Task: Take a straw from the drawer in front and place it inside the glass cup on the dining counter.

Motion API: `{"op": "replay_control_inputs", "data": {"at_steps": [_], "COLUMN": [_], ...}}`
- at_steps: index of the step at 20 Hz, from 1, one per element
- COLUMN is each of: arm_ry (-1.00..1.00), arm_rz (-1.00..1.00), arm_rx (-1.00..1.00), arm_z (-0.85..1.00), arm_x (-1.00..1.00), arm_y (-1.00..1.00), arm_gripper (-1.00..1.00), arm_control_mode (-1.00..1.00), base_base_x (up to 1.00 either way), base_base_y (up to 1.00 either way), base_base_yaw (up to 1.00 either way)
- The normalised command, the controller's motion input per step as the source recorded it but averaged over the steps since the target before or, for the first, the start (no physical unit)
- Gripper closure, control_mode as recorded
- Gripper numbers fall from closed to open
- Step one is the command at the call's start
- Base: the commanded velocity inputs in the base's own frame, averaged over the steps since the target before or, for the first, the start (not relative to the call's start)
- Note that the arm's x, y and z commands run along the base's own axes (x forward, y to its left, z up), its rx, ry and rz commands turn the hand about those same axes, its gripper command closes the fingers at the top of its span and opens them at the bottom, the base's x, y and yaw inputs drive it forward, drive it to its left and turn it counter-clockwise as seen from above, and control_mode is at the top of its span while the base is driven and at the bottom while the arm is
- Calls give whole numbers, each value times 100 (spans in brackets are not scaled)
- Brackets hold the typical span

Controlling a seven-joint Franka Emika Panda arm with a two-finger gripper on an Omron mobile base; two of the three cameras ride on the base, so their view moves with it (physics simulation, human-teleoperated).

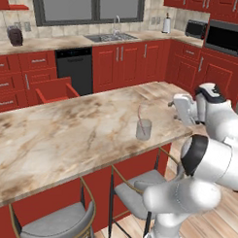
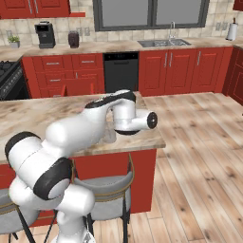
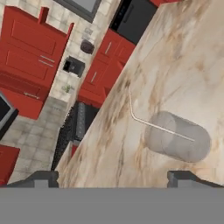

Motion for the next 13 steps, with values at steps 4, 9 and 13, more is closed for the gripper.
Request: {"op": "replay_control_inputs", "data": {"at_steps": [4,9,13], "arm_ry": [0,0,0], "arm_rz": [1,0,0], "arm_rx": [-10,-5,-4], "arm_z": [0,0,-6], "arm_x": [-65,-45,-42], "arm_y": [-36,-37,-26], "arm_gripper": [-100,-100,-100], "arm_control_mode": [-100,-100,-100], "base_base_x": [0,0,0], "base_base_y": [0,0,0], "base_base_yaw": [0,0,0]}}
